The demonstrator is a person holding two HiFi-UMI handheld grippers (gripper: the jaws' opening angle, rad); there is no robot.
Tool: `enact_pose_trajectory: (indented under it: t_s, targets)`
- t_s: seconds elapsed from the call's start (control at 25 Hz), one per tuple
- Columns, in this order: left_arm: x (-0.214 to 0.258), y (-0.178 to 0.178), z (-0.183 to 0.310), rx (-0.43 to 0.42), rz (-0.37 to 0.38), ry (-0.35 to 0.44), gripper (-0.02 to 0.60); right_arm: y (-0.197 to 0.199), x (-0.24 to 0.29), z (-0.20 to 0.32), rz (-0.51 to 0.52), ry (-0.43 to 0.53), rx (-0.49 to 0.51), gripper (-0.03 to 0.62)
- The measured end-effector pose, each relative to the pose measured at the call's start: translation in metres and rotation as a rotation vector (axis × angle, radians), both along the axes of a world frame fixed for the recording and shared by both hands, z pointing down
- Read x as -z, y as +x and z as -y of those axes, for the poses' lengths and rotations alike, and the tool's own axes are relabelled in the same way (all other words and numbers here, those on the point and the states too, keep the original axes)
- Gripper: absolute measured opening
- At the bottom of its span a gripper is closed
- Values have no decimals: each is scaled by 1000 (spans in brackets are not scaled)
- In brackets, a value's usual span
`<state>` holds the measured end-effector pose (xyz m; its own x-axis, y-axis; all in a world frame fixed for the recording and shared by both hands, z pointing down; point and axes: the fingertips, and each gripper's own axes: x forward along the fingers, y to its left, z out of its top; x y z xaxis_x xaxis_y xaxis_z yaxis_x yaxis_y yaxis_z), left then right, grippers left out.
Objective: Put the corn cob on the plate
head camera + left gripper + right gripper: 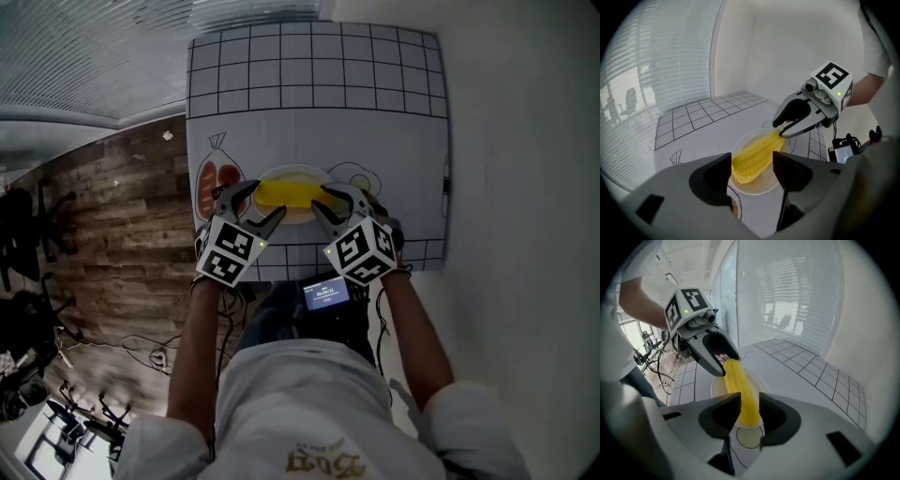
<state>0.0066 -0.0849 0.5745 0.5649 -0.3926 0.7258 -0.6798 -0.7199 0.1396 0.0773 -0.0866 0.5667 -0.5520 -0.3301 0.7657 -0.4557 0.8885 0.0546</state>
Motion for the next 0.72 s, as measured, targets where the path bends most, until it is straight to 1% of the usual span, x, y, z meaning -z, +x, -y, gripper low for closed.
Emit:
enact_pose_trajectory:
  t_s: [0.12, 0.32, 0.52, 0.6, 0.72]
  targets:
    - [1, 0, 1, 22, -11, 2, 285, 3, -2, 3, 19, -17, -39, 123]
    - [6, -3, 4, 36, 9, 35, 285, 4, 2, 1, 9, 17, -44, 124]
    - [27, -2, 5, 72, -10, 72, 284, 17, 18, -1, 37, 42, -86, 107]
    - [34, 3, 6, 95, -31, 76, 281, 22, 27, 0, 53, 56, -107, 98]
    - [41, -11, 4, 138, -102, 64, 269, 10, 40, 0, 66, 87, -131, 86]
